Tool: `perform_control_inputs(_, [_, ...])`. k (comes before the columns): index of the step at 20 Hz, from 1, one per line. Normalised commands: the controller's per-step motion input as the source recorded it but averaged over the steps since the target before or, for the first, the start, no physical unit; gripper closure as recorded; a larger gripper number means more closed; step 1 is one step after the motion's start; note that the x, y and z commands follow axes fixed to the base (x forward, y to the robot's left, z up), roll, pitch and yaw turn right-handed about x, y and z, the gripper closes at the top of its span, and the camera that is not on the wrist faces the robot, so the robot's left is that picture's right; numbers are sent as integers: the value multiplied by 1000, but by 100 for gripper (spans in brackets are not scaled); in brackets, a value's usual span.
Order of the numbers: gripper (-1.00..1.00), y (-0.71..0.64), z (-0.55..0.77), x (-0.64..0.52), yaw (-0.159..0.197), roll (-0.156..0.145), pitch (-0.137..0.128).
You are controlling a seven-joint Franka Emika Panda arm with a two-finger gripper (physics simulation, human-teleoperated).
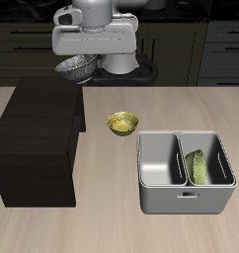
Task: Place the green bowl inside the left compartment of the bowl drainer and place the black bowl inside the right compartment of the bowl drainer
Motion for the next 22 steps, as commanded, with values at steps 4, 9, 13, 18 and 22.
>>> perform_control_inputs(4, [100, 335, 46, 115, -7, -2, -19])
perform_control_inputs(9, [100, 431, 19, 131, -5, 48, -17])
perform_control_inputs(13, [100, 436, -61, 79, 15, 44, 9])
perform_control_inputs(18, [100, 494, -50, 117, -6, 65, 4])
perform_control_inputs(22, [100, 395, -50, 210, -21, 36, -5])
